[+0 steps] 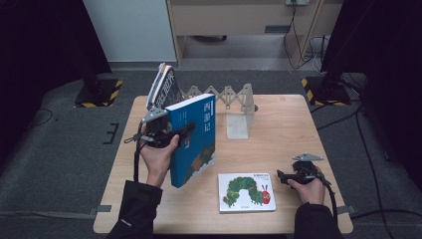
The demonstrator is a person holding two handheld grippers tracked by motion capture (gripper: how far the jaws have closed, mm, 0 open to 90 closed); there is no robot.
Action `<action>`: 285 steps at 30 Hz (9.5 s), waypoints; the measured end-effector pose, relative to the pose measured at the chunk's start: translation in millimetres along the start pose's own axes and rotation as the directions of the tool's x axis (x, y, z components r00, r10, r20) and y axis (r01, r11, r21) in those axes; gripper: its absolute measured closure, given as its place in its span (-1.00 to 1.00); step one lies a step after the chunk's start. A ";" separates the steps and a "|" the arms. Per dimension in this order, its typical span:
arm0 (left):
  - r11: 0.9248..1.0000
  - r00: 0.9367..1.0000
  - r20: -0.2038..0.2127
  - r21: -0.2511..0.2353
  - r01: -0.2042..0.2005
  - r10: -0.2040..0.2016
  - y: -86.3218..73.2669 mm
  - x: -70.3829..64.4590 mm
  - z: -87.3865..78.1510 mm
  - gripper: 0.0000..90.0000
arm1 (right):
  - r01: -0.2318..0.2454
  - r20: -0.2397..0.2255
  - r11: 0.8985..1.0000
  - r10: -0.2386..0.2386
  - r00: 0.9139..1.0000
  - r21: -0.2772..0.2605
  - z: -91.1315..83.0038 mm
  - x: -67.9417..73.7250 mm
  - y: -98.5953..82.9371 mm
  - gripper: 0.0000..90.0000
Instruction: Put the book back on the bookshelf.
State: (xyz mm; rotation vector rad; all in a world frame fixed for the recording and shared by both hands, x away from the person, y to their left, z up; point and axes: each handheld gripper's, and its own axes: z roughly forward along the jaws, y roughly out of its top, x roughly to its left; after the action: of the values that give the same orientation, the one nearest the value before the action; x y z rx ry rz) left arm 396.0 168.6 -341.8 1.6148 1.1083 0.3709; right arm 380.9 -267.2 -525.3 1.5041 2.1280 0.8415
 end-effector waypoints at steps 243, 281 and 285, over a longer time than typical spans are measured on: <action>0.990 0.954 -0.298 -0.118 -0.080 0.041 -19.8 2.7 120.3 0.33 | 0.020 0.001 0.999 -0.020 1.000 -0.047 11.1 -0.6 -8.8 -0.96; 0.993 0.962 -0.253 -0.012 -0.114 0.107 -41.4 -2.4 123.7 0.29 | 0.022 0.001 0.999 -0.022 1.000 -0.044 11.8 -0.5 -8.0 -0.97; 0.994 0.958 -0.271 -0.019 -0.105 0.096 -38.1 -2.0 129.0 0.31 | 0.022 0.000 0.999 -0.022 1.000 -0.044 11.8 -0.5 -8.0 -0.97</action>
State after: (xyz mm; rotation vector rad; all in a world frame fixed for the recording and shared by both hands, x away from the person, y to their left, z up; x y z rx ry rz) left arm 470.1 89.5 -421.5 1.6277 1.2180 0.6898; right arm 382.9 -266.8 -539.4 1.4560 2.1084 0.8748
